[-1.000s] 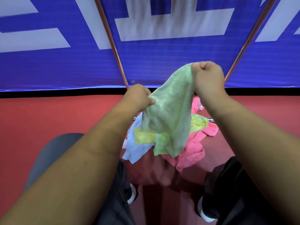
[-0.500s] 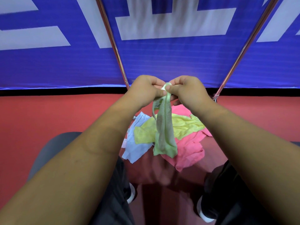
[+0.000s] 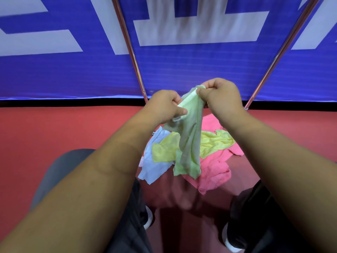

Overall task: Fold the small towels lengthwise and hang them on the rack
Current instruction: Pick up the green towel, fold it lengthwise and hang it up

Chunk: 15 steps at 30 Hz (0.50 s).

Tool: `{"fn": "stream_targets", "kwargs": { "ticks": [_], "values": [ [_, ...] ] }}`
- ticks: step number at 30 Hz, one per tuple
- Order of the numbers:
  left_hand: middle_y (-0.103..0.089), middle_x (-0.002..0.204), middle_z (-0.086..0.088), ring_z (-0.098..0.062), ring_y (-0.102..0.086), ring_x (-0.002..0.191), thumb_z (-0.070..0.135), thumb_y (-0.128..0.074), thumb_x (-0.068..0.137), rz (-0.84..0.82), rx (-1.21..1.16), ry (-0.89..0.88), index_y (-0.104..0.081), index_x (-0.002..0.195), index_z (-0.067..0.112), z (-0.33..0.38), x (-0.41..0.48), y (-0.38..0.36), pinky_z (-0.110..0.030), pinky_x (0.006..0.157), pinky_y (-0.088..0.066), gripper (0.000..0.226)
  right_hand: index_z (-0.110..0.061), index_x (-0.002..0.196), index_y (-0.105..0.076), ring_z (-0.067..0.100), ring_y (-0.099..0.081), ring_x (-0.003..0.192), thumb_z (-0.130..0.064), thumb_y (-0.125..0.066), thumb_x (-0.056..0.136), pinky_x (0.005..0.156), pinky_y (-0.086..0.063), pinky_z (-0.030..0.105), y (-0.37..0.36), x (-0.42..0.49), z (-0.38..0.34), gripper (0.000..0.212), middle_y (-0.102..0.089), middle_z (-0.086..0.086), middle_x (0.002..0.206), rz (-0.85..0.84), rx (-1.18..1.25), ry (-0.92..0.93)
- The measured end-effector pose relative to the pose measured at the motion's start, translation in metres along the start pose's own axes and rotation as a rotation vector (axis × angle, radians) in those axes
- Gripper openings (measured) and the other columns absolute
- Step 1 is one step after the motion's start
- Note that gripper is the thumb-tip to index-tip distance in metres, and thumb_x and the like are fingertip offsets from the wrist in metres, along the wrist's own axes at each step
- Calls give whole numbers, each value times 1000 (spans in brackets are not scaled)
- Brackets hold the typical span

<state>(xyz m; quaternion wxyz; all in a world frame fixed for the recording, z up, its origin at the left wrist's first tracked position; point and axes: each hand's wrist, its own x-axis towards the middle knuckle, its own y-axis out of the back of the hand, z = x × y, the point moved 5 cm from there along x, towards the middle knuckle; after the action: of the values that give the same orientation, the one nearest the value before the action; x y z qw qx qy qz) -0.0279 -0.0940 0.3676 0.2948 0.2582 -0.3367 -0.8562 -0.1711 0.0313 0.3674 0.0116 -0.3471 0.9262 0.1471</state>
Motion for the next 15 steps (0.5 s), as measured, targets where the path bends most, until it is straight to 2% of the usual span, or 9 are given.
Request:
{"fn": "stream_targets", "kwargs": {
  "ticks": [3,5,7,9,11,13,15],
  "values": [
    [-66,74,2,-19,-61,71,32,-88,87,26,103,62,-72,86,15,-13,2,4,-31,67,-47,24,-17,90,-75,21,-78,81,-27,-78,87,81,-67,51,16,6,-1,12,-80,4,86,127,34,-2],
    [-75,84,-8,-24,-67,75,29,-86,90,64,-49,140,-74,90,10,-24,5,9,-34,76,-58,22,-13,95,-77,21,-78,78,-25,-78,89,79,-68,48,26,7,1,13,-81,6,87,187,52,-36],
    [-79,104,-18,-27,-74,84,24,-84,93,70,-310,246,-75,105,4,-30,5,9,-38,81,-67,25,-8,96,-78,29,-80,77,-23,-76,90,77,-68,53,32,8,7,16,-81,15,88,187,65,-86],
    [-79,114,-19,-23,-76,86,23,-79,98,41,-517,313,-72,120,3,-29,3,7,-32,73,-68,31,-3,94,-77,35,-78,77,-28,-77,88,79,-66,59,35,9,11,26,-79,23,91,179,30,-103],
    [-80,114,-15,-16,-75,81,24,-77,100,10,-637,324,-71,127,4,-23,2,5,-27,68,-66,34,-8,94,-79,33,-80,85,-36,-78,83,85,-66,56,37,9,14,30,-82,14,90,167,15,-104],
    [-82,109,-12,-16,-79,85,26,-79,99,2,-696,308,-71,127,4,-20,2,2,-29,73,-67,37,-15,93,-82,29,-81,89,-40,-79,84,90,-66,52,35,9,14,27,-83,5,90,148,8,-92],
    [-83,107,-11,-19,-81,94,27,-80,98,7,-732,304,-70,128,4,-19,3,-1,-32,77,-68,39,-15,90,-83,28,-81,86,-33,-77,92,89,-66,51,32,7,10,19,-83,5,86,112,-7,-66]
  ]
}}
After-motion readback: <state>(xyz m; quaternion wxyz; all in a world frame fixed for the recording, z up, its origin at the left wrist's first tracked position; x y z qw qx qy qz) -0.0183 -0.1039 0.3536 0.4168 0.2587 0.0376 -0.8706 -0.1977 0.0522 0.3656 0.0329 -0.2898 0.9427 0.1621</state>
